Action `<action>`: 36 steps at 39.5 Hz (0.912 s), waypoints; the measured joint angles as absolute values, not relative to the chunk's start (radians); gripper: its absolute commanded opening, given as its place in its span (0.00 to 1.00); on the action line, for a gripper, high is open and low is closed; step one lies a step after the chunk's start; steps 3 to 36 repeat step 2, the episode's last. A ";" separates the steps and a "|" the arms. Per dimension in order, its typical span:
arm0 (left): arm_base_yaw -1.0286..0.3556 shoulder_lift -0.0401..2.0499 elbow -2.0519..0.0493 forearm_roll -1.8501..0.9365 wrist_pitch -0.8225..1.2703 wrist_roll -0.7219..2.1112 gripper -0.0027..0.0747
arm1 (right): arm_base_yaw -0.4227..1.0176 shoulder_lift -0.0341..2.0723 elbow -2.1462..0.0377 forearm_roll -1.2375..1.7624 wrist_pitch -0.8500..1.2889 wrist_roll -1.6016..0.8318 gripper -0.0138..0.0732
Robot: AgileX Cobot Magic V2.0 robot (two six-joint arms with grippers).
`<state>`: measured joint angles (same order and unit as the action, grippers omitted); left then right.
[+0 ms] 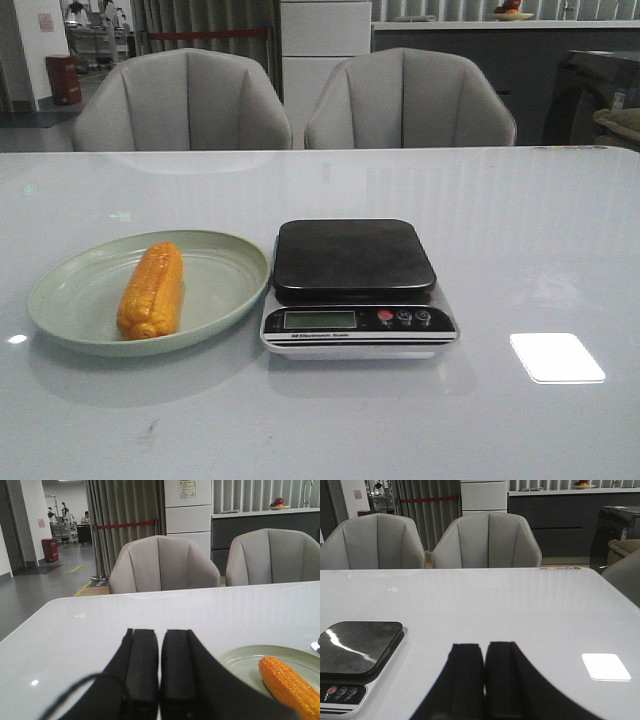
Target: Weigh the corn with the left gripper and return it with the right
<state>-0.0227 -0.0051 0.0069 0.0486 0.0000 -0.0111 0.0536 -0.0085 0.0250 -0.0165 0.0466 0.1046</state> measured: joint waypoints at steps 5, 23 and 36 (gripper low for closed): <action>-0.023 -0.005 0.007 0.049 0.000 -0.011 0.20 | 0.054 -0.009 0.025 -0.017 0.047 0.105 0.34; -0.023 -0.005 0.007 0.049 0.000 -0.011 0.20 | 0.054 -0.009 0.025 -0.017 0.047 0.105 0.34; -0.023 -0.005 0.007 0.049 0.000 -0.011 0.20 | 0.054 -0.009 0.025 -0.017 0.047 0.105 0.34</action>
